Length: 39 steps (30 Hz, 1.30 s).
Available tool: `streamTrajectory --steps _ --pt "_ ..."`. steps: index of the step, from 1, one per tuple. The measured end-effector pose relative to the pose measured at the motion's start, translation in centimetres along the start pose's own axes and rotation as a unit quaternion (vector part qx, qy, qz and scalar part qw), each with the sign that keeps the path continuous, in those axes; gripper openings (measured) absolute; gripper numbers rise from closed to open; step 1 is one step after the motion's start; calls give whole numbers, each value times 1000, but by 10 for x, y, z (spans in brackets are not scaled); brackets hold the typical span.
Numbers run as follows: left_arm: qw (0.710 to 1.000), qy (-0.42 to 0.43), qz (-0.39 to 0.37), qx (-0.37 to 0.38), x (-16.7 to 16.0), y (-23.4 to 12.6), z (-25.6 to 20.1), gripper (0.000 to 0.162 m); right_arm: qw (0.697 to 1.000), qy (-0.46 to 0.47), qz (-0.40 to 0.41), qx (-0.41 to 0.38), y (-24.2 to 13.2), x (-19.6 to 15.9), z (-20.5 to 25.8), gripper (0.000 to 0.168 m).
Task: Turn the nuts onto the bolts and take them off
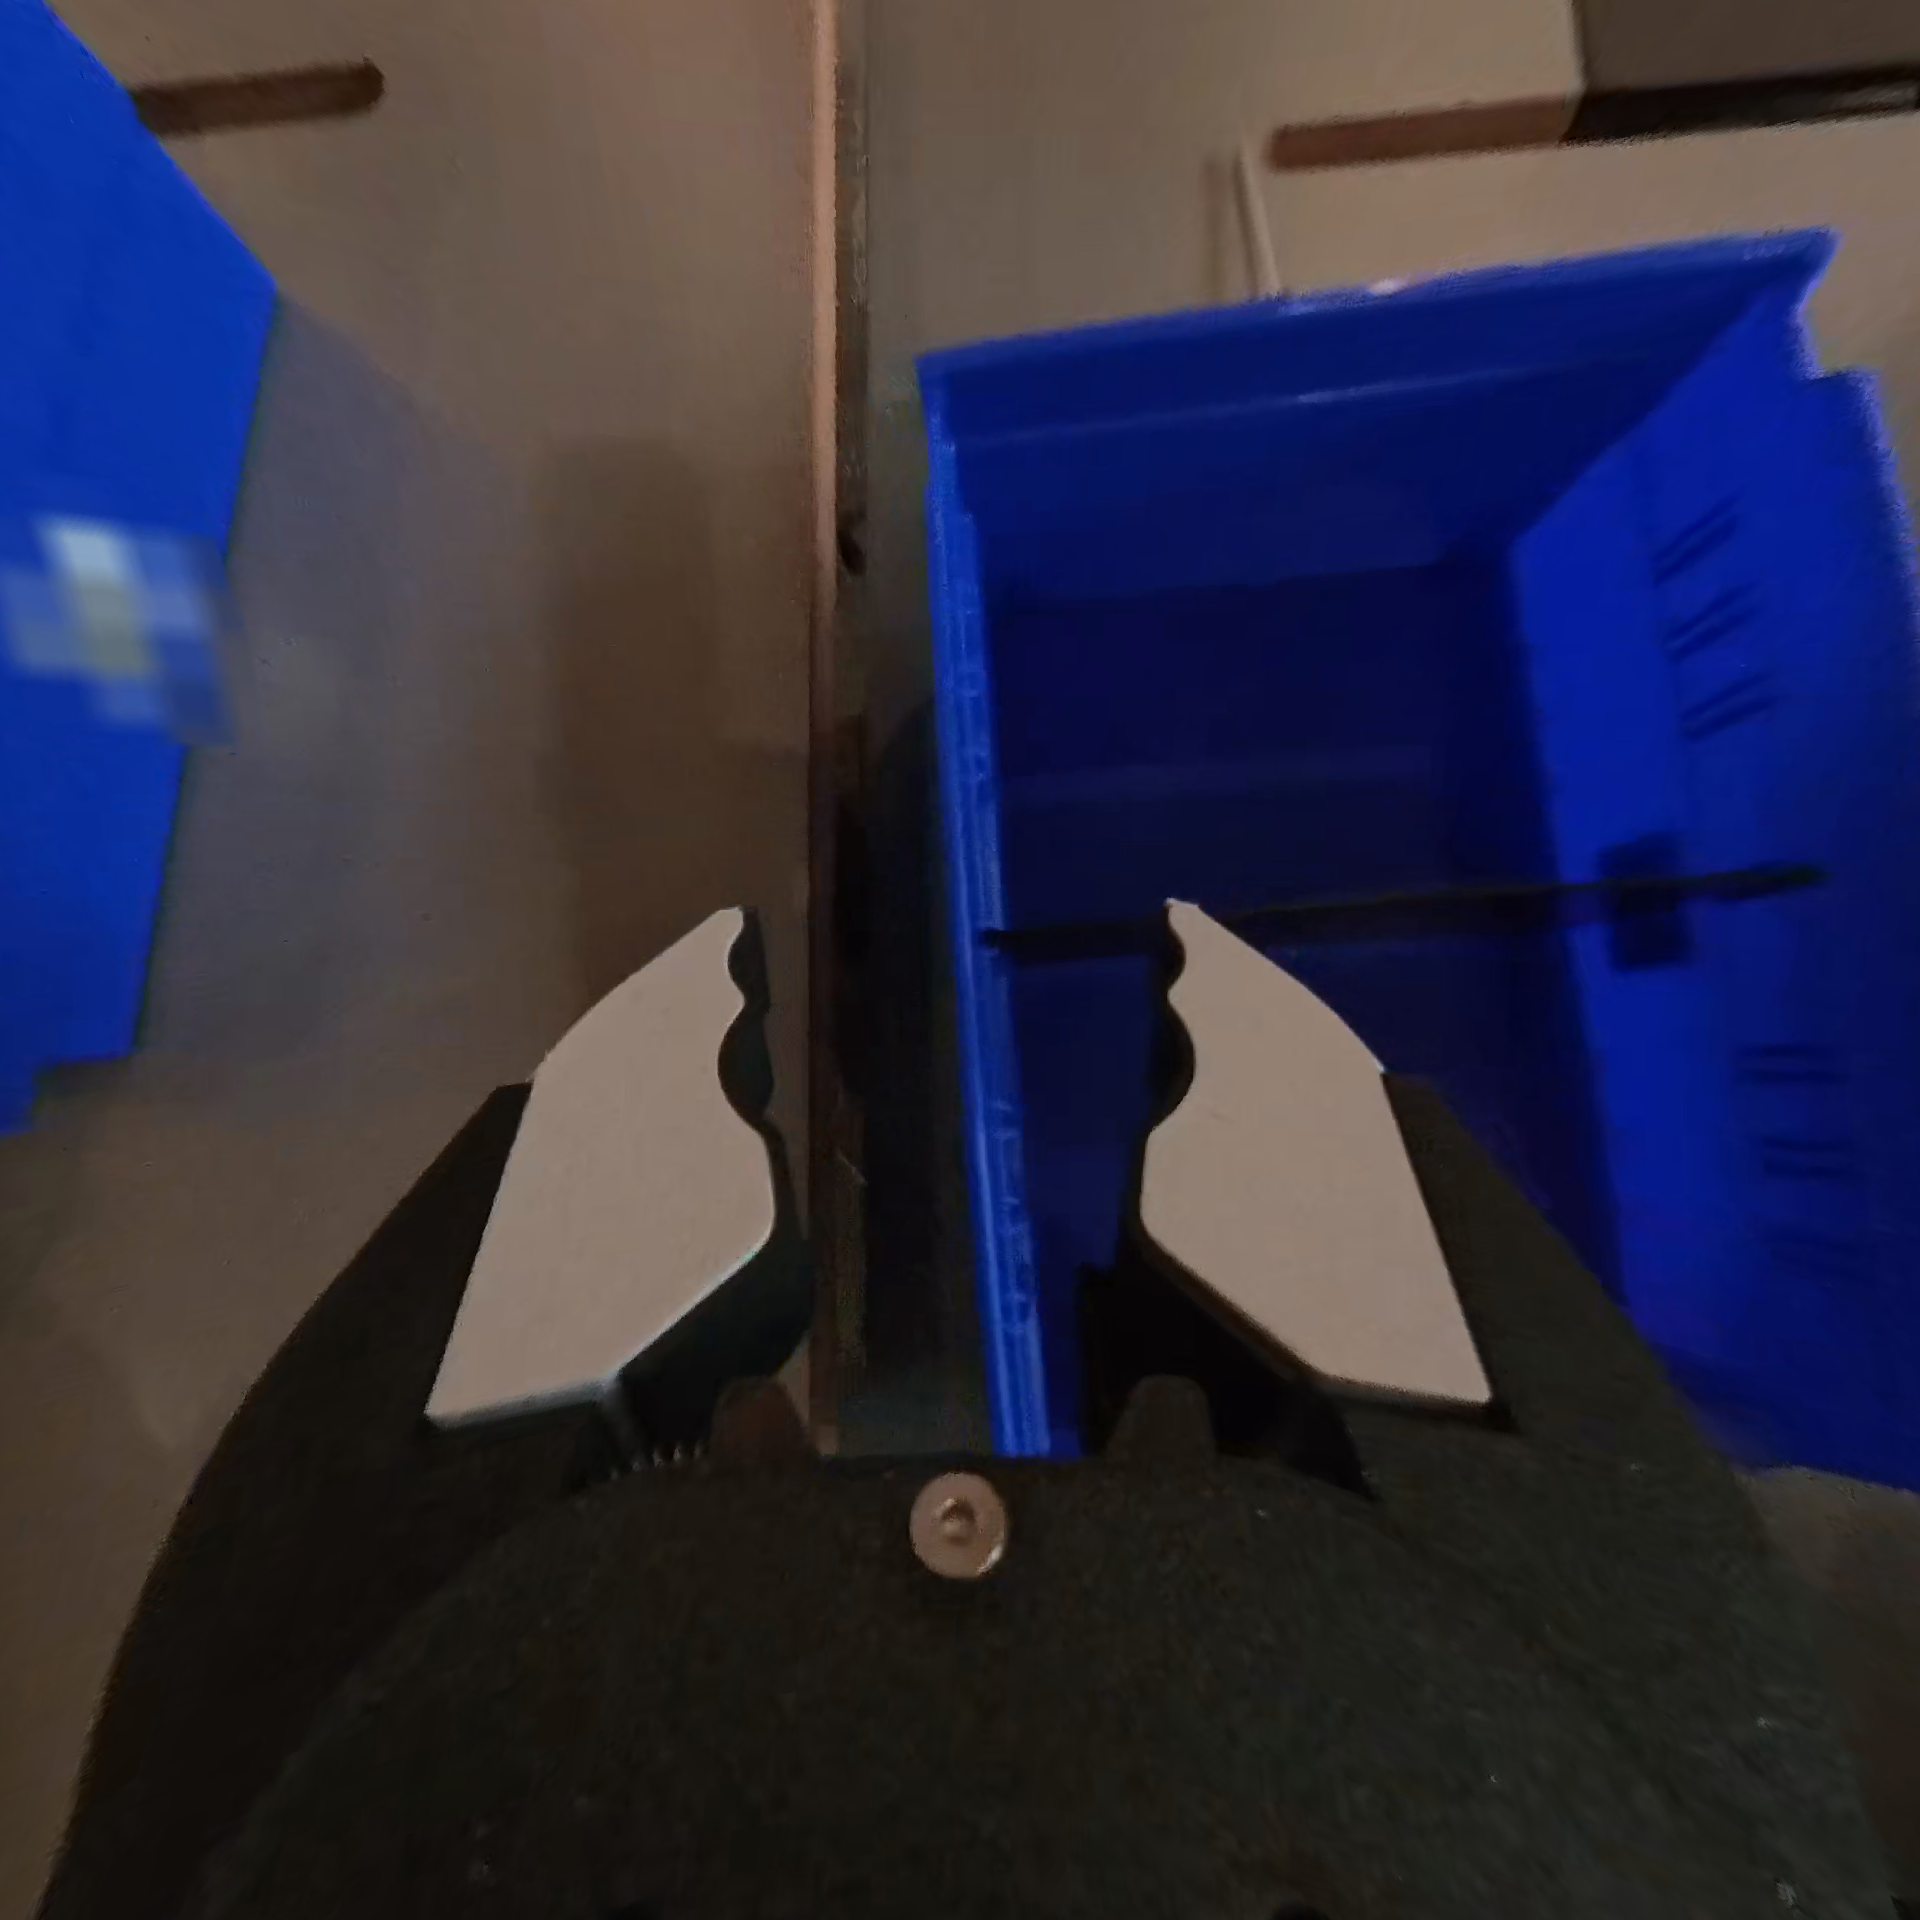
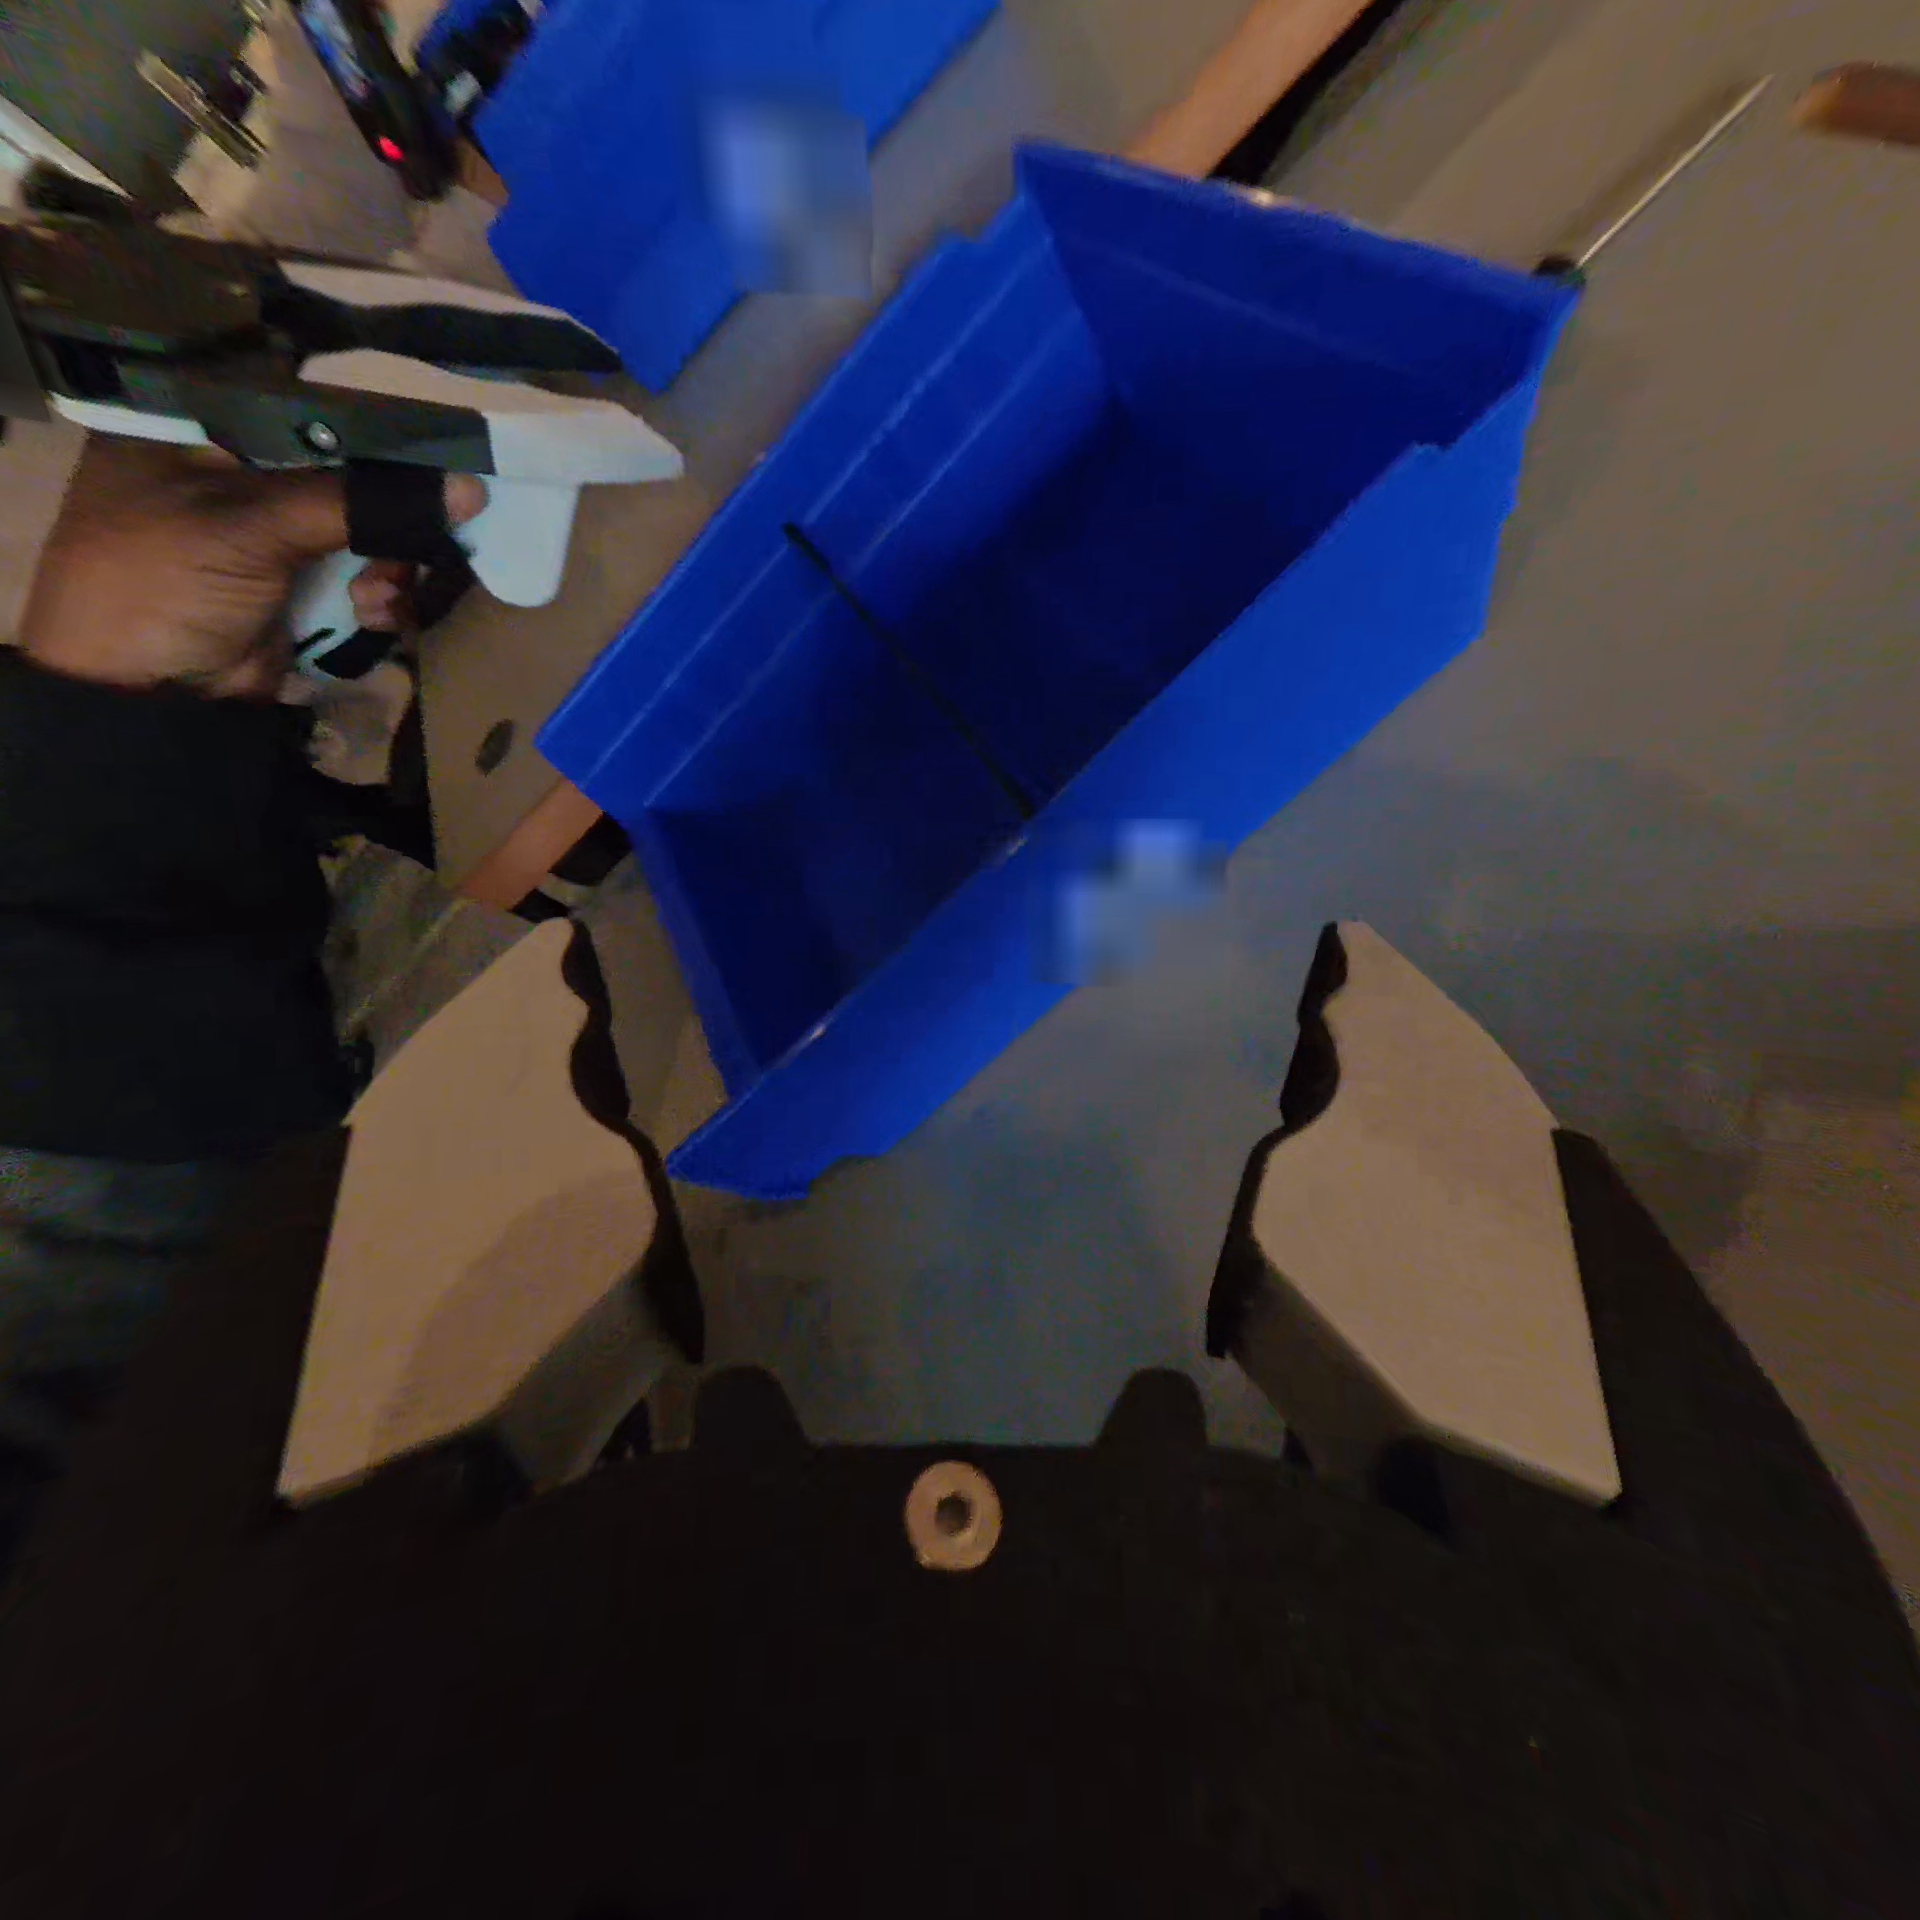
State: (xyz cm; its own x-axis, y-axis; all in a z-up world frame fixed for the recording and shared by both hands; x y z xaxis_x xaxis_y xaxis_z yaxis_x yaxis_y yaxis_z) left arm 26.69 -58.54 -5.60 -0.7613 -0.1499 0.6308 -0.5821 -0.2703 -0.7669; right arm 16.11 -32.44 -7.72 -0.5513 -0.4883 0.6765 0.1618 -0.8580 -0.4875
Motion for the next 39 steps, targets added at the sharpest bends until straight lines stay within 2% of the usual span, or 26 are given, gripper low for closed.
streamTrajectory --steps 4,7,12,15,17,20,23,27,33,39 --pt "999 0 38 -34 -5 27 10 67 999 15 44 -22 38 1 -1 123" --pt "996 15 80 -25 -9 41 16 64 996 12 69 -47 58 2 -4 119" --pt "993 18 113 -34 -12 59 16 56 990 10 102 -92 75 3 -12 105" --pt "989 20 138 -43 -15 66 13 51 988 5 120 -101 81 2 -13 89" --pt "988 20 146 -47 -16 70 11 44 987 5 125 -105 84 4 -12 78" --pt "986 20 154 -52 -17 75 7 34 977 -5 166 -137 90 2 -13 75" --pt "984 13 157 -81 -17 76 0 6 967 -15 188 -173 92 3 -16 66" --pt "982 2 165 -90 -18 71 -6 5 950 -22 222 -220 88 5 -24 48" --pt "983 -2 170 -70 -20 67 -15 4 936 -17 261 -235 82 4 -25 43" --pt "987 12 150 -54 -7 52 -30 4 937 -7 266 -226 61 3 -27 37"
Point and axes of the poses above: each gripper's, where its closed fingertips meet, y out along the fingers, x out of its top, z = x × y across the jaws, the point moved 6 cm from there along -y, back along the fingers, and after that the axes turned 2 degrees about x, right-handed, at the moved point
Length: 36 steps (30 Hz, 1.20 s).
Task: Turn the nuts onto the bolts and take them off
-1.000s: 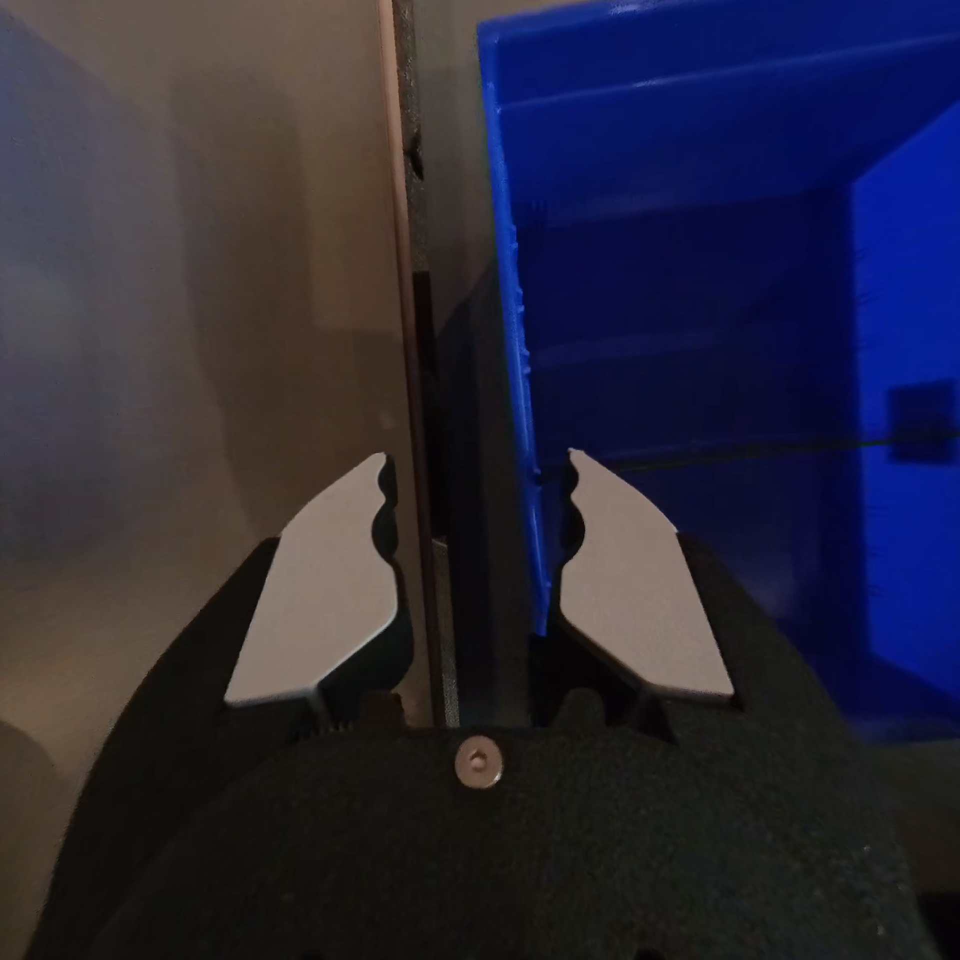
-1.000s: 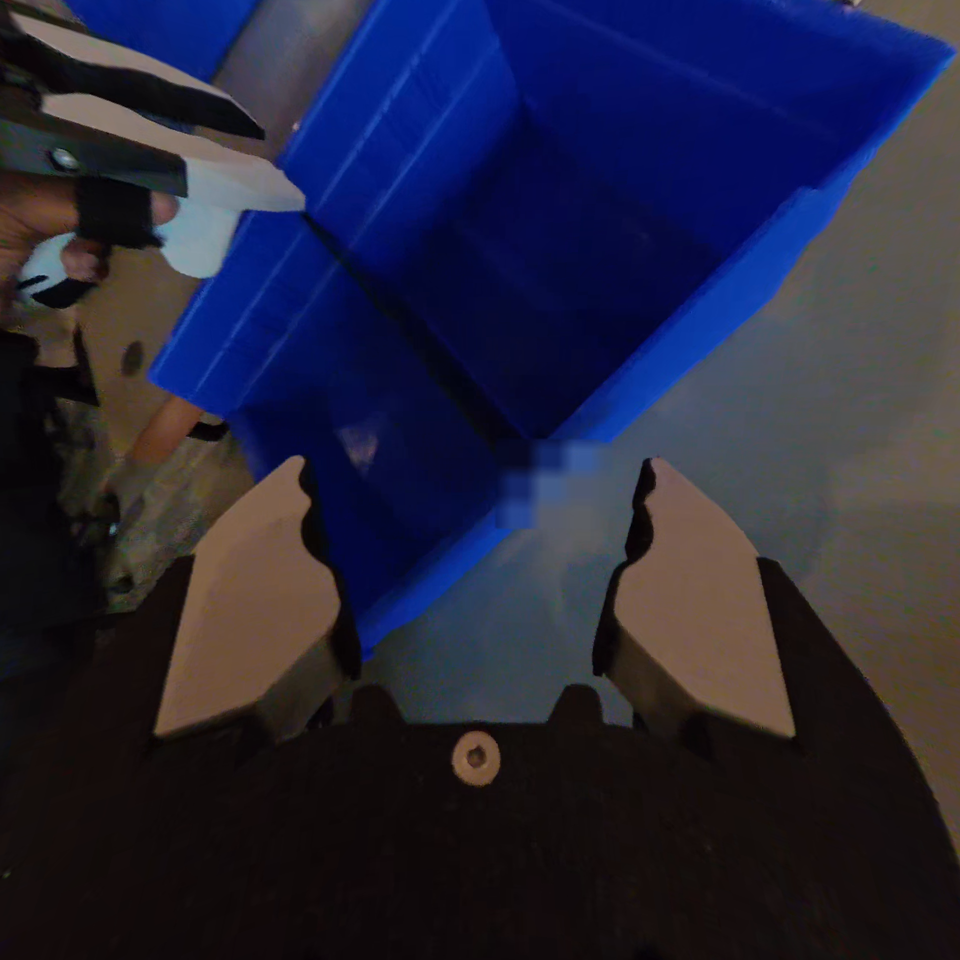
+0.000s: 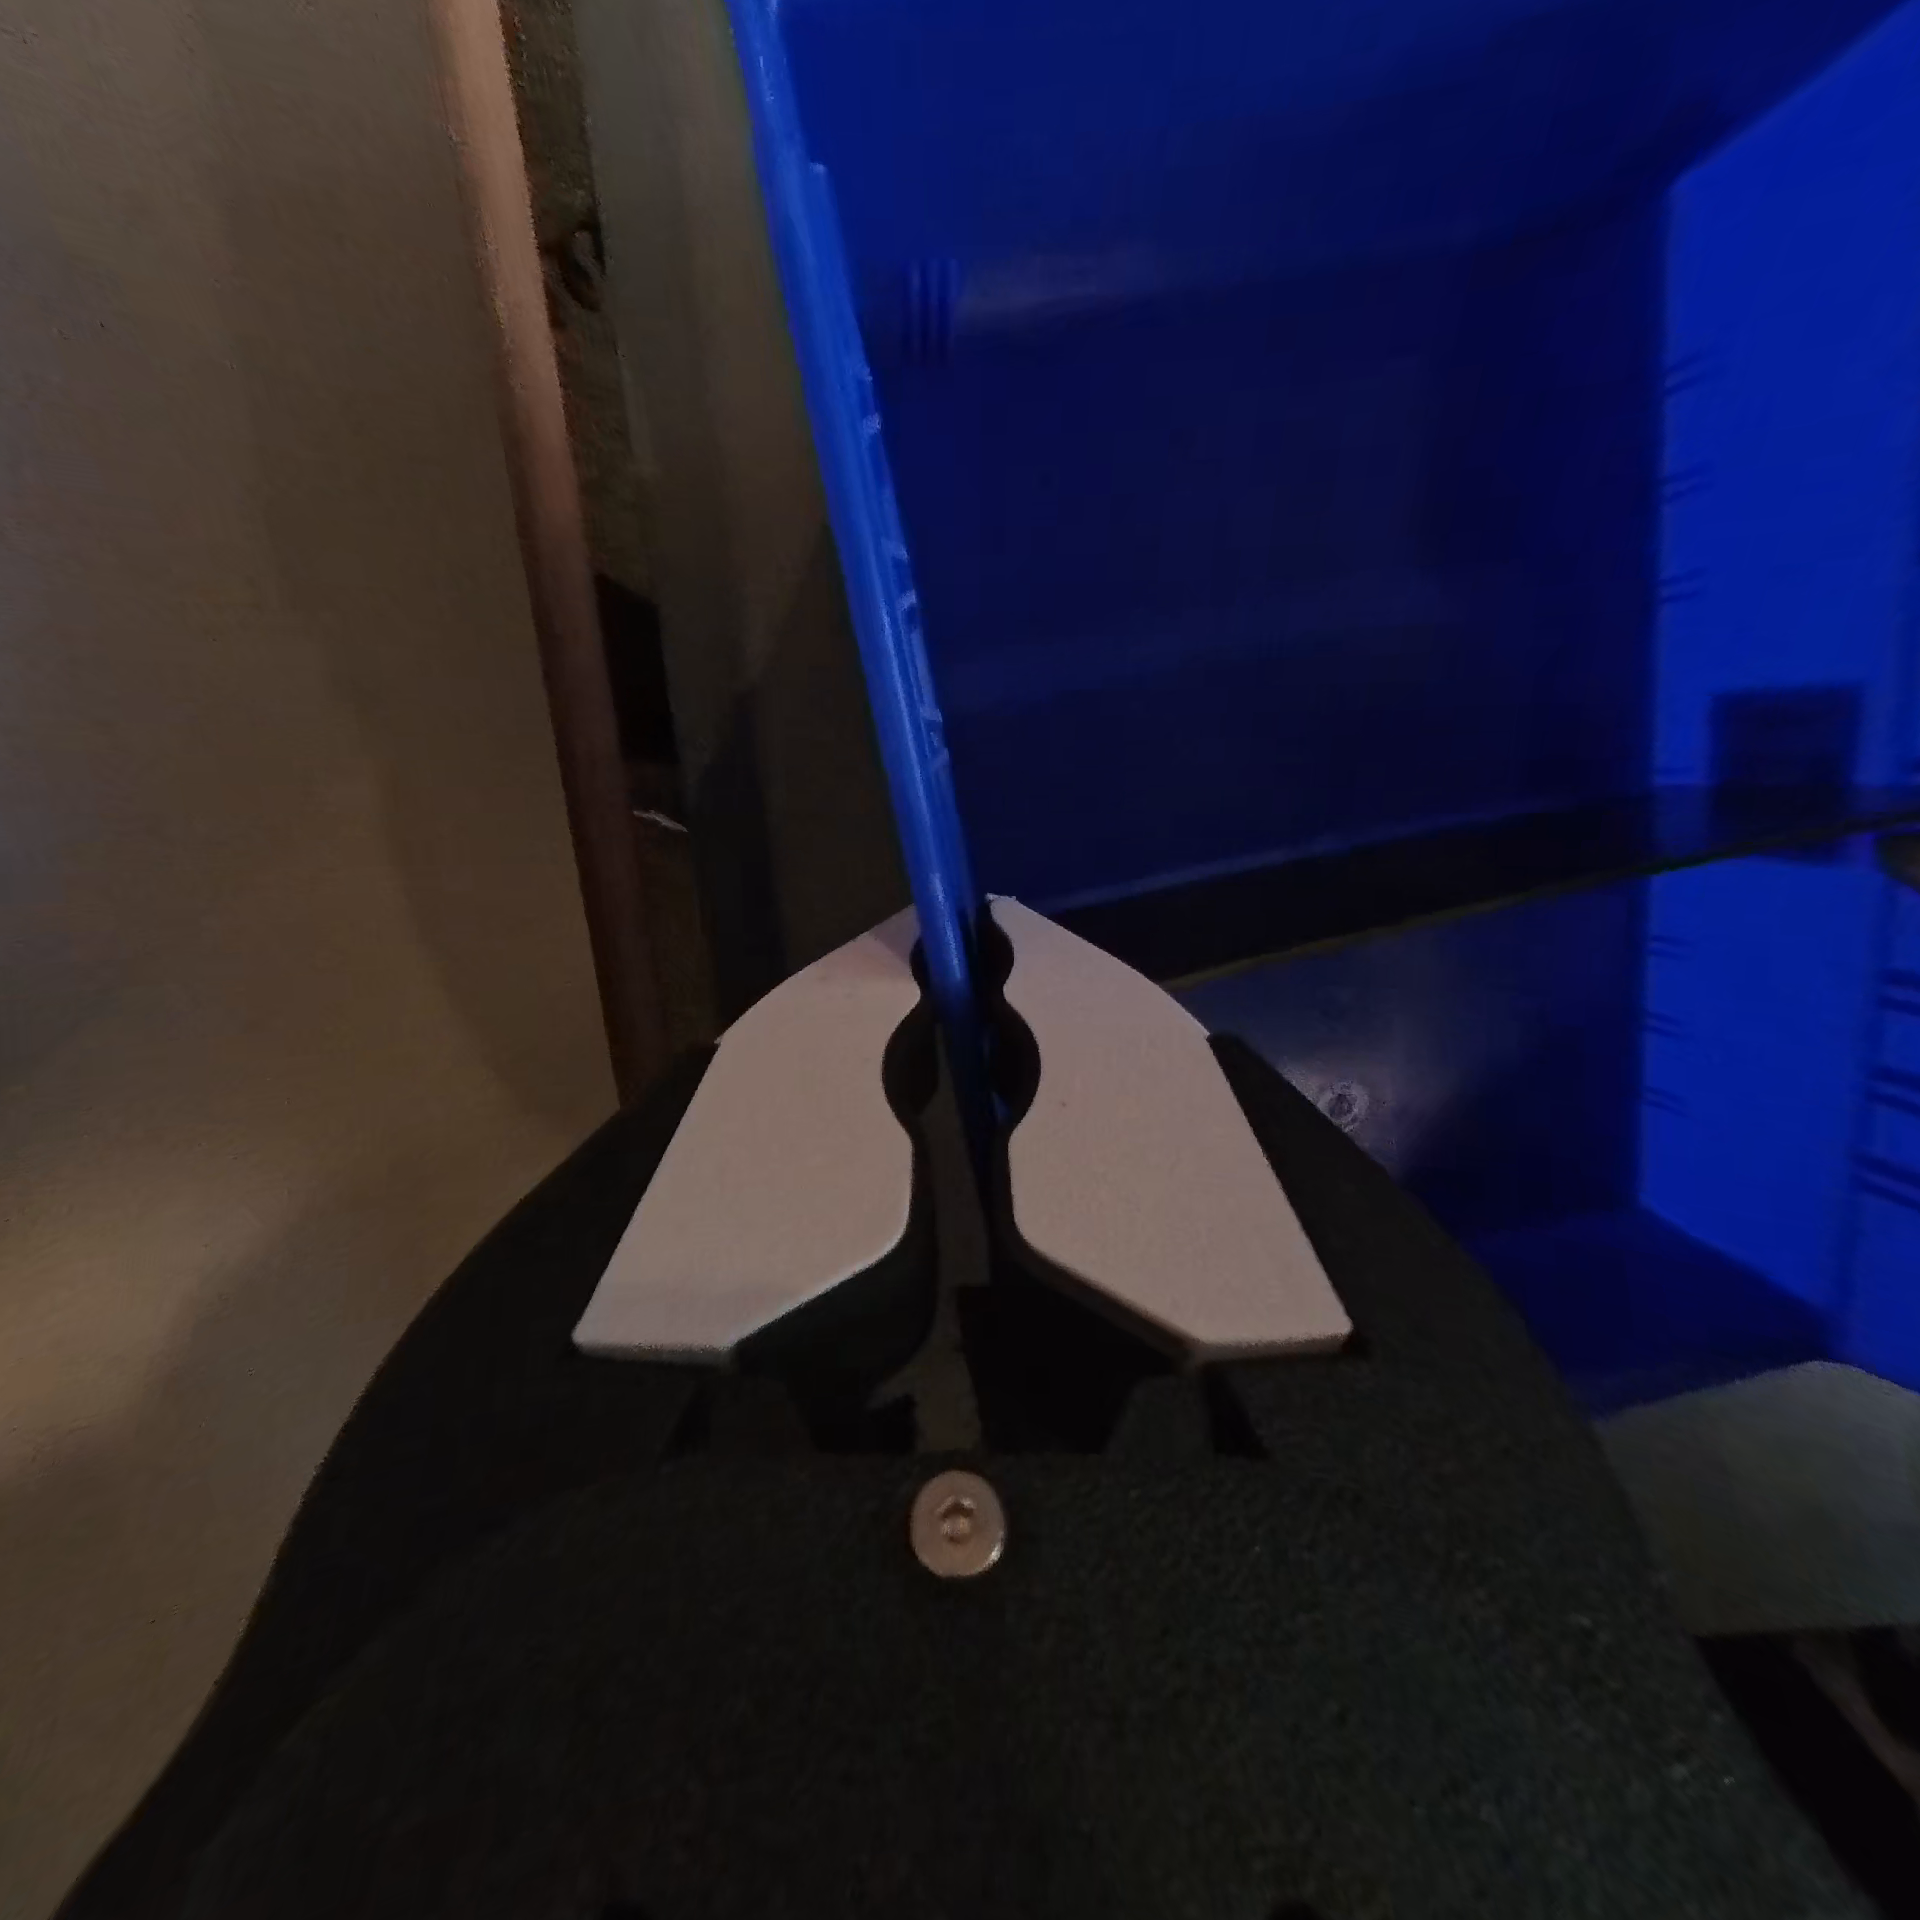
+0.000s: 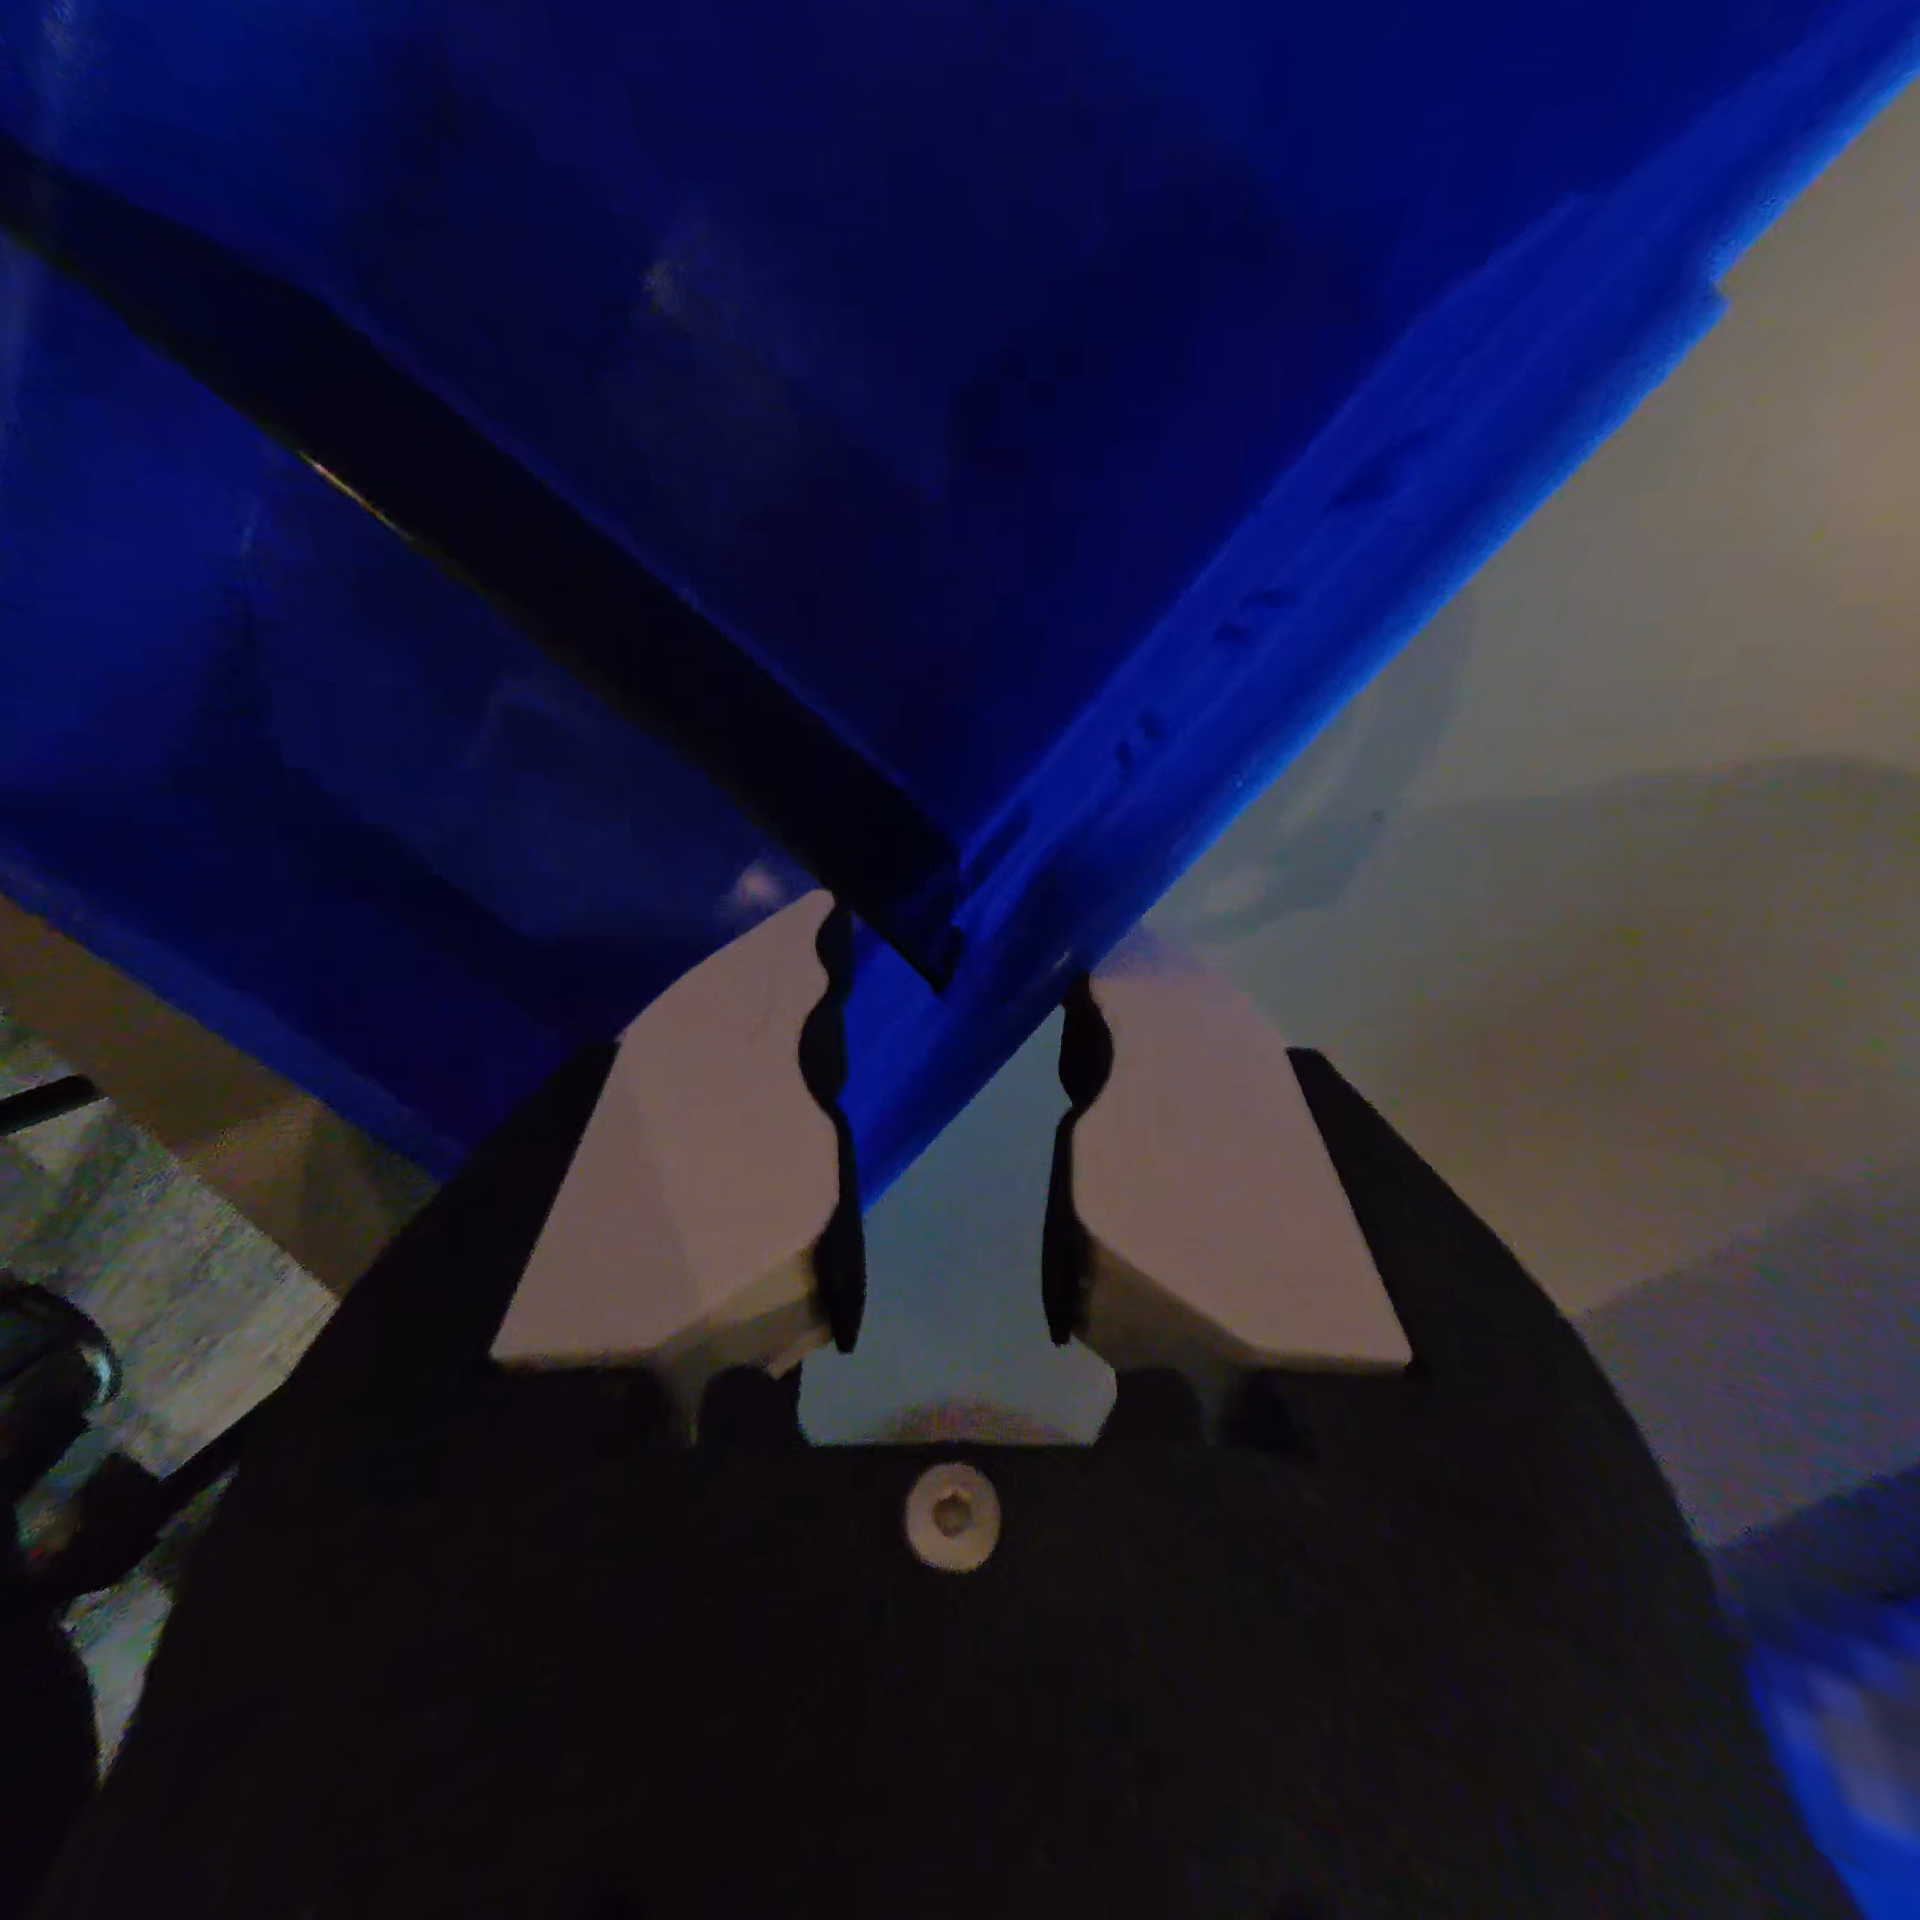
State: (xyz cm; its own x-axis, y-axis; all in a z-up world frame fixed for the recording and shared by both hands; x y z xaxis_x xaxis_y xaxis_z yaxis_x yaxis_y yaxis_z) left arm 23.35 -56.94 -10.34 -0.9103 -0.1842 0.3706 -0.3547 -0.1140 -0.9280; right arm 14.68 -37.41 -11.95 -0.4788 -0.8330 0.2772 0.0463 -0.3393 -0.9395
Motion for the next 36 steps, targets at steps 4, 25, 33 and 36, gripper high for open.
streamTrajectory --steps 4,25,33,36 --pt "1000 5 4 16 7 -10 -14 4 1000 0 23 15 -11 -13 -8 28" --pt "996 46 76 -15 30 -9 -93 5 988 57 142 24 -50 -53 -71 11" --pt "992 81 87 -45 50 0 -146 6 981 89 172 11 -73 -81 -113 10" --pt "990 91 91 -53 56 3 -165 6 978 100 182 10 -79 -92 -128 10"
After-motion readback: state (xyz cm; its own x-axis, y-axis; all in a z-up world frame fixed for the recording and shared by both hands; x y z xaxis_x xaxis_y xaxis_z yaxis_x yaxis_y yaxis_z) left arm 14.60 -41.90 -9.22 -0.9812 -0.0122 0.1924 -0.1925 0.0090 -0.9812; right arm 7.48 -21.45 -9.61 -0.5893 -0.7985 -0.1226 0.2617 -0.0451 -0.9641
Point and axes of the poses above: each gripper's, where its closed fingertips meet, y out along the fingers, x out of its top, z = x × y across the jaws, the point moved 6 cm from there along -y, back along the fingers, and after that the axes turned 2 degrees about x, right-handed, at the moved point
